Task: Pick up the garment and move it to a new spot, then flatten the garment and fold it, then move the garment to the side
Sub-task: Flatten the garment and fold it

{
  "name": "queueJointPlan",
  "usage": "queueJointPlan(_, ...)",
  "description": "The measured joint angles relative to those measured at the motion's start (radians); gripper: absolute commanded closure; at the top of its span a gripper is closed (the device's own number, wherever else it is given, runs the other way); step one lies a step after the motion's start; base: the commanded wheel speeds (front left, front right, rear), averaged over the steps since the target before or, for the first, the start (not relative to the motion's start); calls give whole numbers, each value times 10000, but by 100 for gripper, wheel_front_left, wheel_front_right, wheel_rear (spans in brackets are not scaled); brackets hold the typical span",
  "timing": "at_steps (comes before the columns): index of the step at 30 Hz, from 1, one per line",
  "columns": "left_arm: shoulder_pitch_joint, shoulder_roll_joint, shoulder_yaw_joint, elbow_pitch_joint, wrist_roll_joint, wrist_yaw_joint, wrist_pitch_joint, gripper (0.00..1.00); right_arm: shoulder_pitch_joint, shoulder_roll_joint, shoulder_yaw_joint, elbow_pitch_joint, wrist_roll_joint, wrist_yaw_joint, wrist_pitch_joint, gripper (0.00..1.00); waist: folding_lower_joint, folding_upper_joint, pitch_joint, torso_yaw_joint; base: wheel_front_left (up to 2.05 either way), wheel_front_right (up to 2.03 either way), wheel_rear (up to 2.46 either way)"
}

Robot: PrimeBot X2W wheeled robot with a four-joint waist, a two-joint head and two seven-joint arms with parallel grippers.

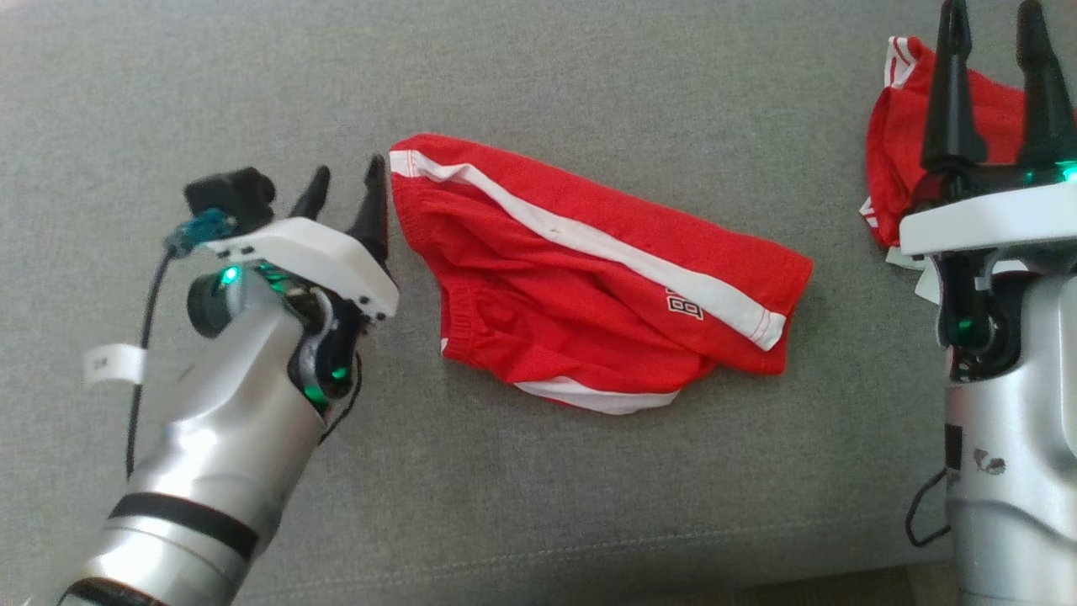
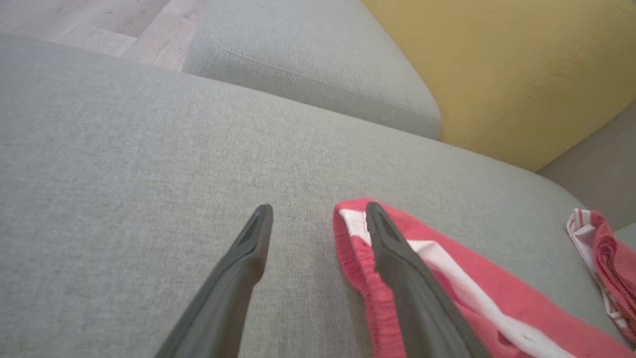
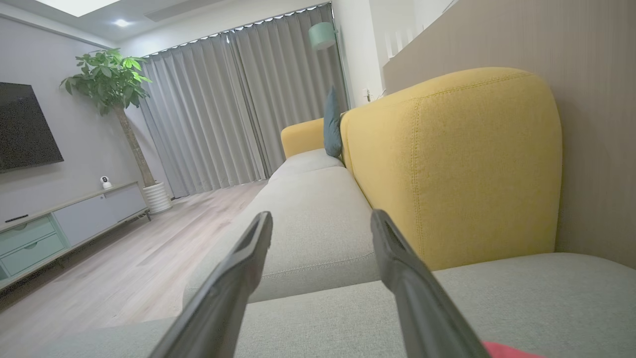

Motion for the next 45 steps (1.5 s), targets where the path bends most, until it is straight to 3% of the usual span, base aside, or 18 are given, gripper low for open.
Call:
queueJointPlan(8, 434, -31, 1843, -579, 911, -336, -2, 0, 466, -96, 0, -38, -127, 0, 33, 0, 0, 0, -551, 63, 0, 0, 0)
queueJointPlan(12, 1220, 115, 2589, -1998, 2583, -316, -2, 0, 870, -230, 123, -111, -253, 0, -153, 0, -1, 0, -937, 188, 0, 0, 0)
queueJointPlan(20, 3612, 123, 4090, -4957, 4918, -150, -8, 0, 2150, -224, -6, -278, -591, 0, -865, 0, -1, 0, -1577, 441, 0, 0, 0)
queueJointPlan(27, 5852, -100, 4497, -6947, 7018, 161, -12, 0, 3568, 69, -36, -341, -1041, 0, -1432, 0, -1, 0, -1876, 494, 0, 0, 0)
queueJointPlan(32, 6434, -690, 5028, -7551, 7219, 224, -10, 0, 3881, 201, -40, -282, -1076, 0, -1528, 0, -1, 0, -1827, 554, 0, 0, 0)
queueJointPlan(38, 6467, -894, 5125, -7570, 7584, -167, -12, 0, 3893, 207, 671, -2, -1808, 0, -1325, 0, -1, 0, -1635, 619, 0, 0, 0)
queueJointPlan(45, 6465, -1074, 5223, -7409, 7660, -357, -12, 0, 4277, 207, 1072, 719, -1762, 0, -784, 0, -1, 0, -1338, 657, 0, 0, 0)
